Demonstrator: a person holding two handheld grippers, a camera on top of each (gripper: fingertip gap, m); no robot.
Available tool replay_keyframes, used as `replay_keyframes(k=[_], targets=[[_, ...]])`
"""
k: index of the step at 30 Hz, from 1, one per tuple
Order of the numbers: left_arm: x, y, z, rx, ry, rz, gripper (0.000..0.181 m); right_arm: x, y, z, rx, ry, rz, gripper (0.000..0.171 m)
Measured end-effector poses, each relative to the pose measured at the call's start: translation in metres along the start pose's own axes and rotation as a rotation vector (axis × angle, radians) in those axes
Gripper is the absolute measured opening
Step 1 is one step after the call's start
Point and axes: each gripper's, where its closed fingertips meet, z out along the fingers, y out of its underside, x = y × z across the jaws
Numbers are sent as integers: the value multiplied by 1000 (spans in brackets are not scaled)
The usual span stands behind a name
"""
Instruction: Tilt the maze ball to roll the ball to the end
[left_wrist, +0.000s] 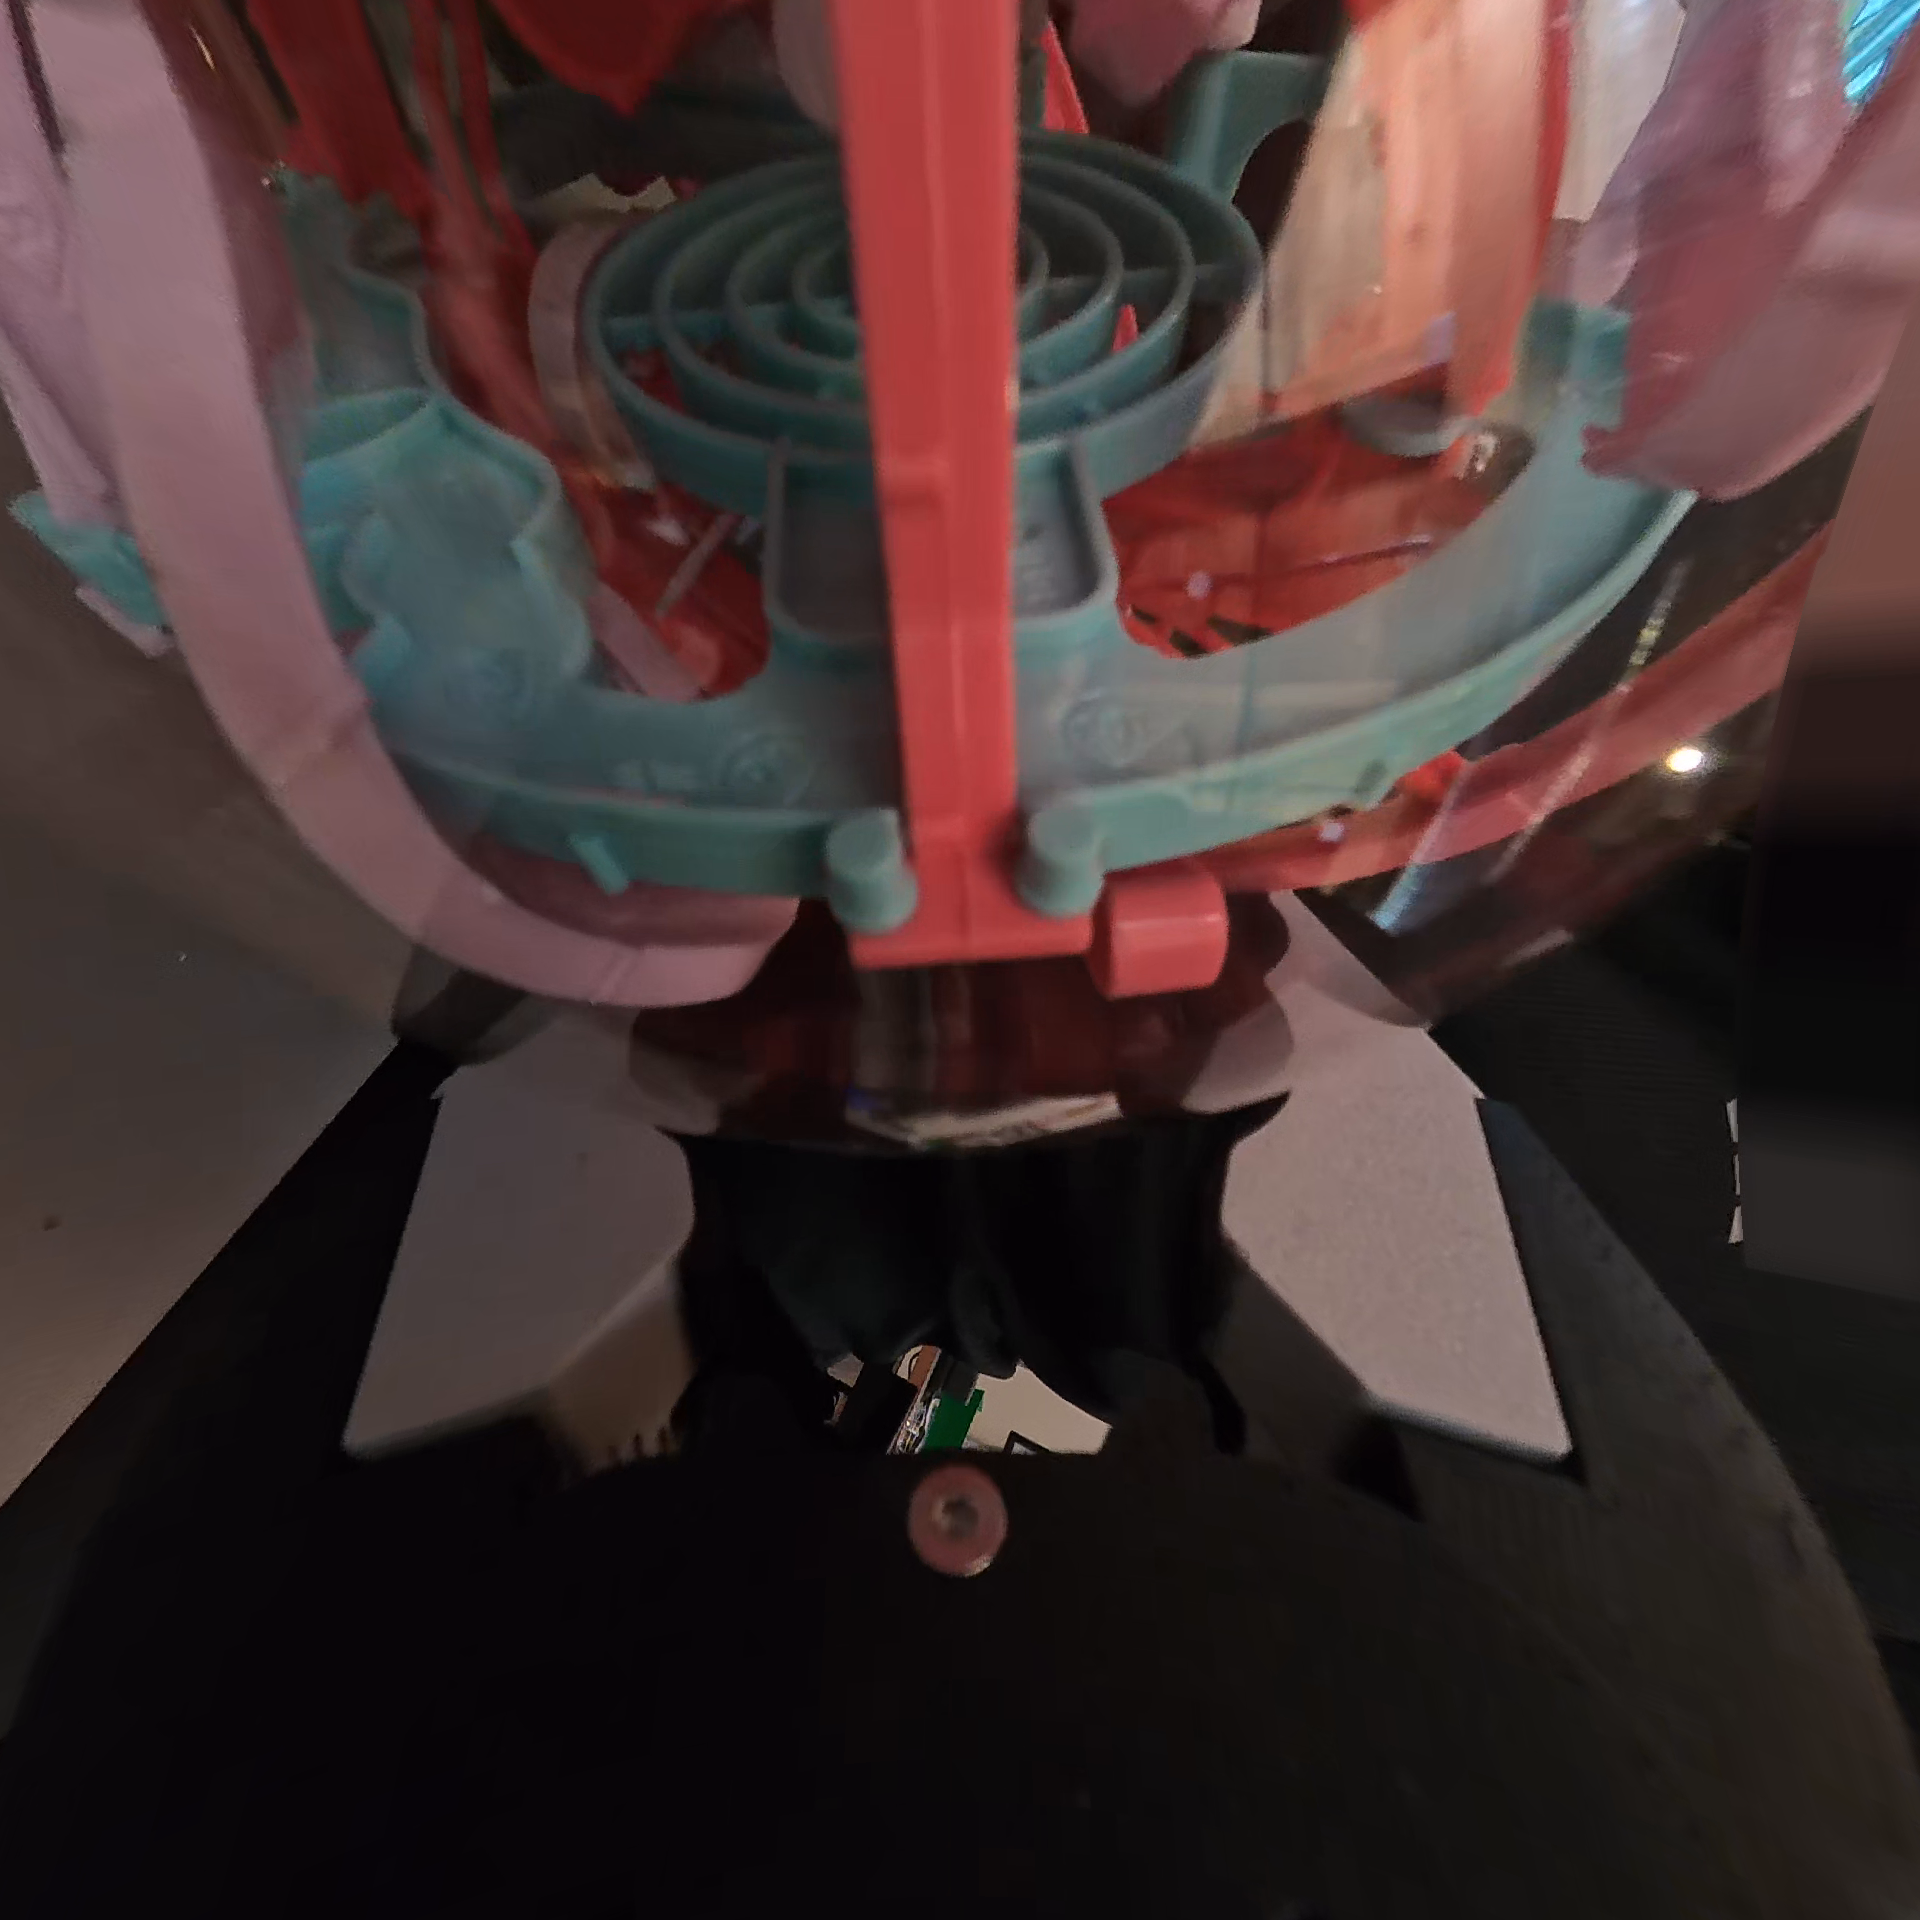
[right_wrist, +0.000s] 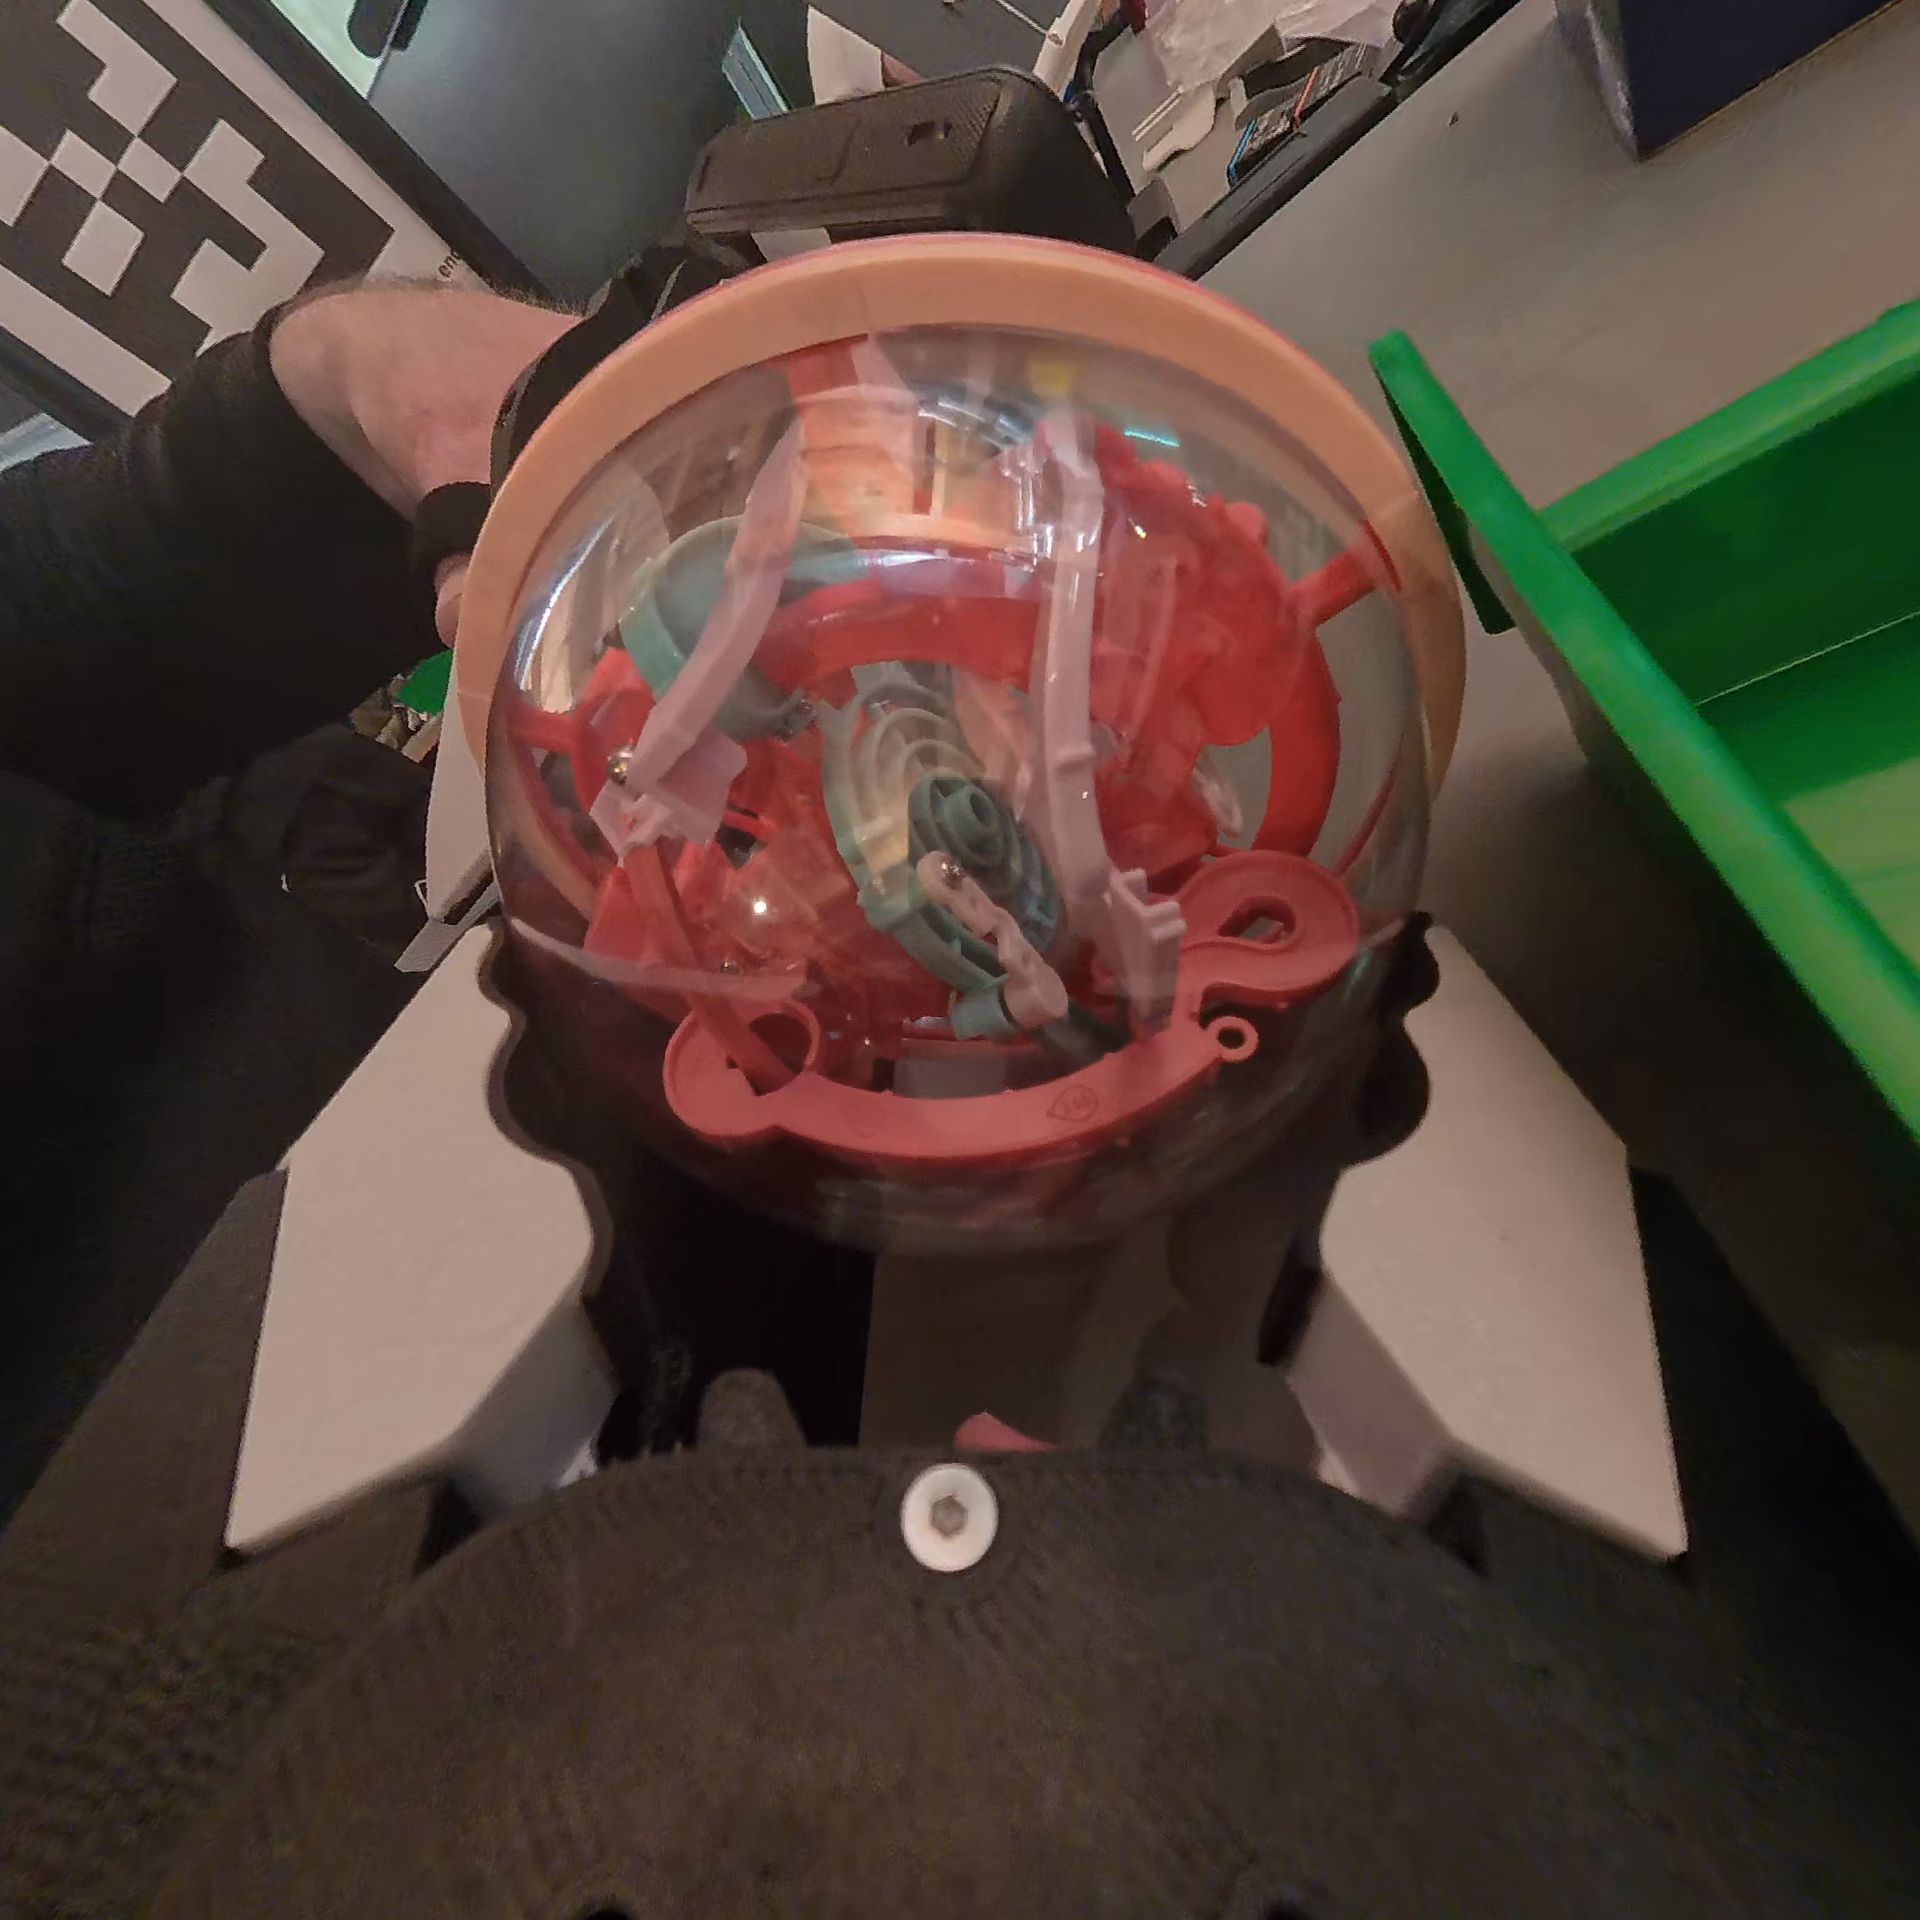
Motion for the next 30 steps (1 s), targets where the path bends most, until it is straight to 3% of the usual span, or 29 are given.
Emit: replay_keyframes(k=[9,22,25,30], targets=[[-2,-1,0,-4,-44,6,107,1,1,-1,14,2,-14,155],[-2,-2,1,30,15,36,107,1,-2,-1,-4,29,-12,154],[5,0,2,38,49,57,121,1,-2,0,-9,22,11,154],[-3,-4,2,87,-44,101,118,2,-3,-1,-16,21,52,154]])
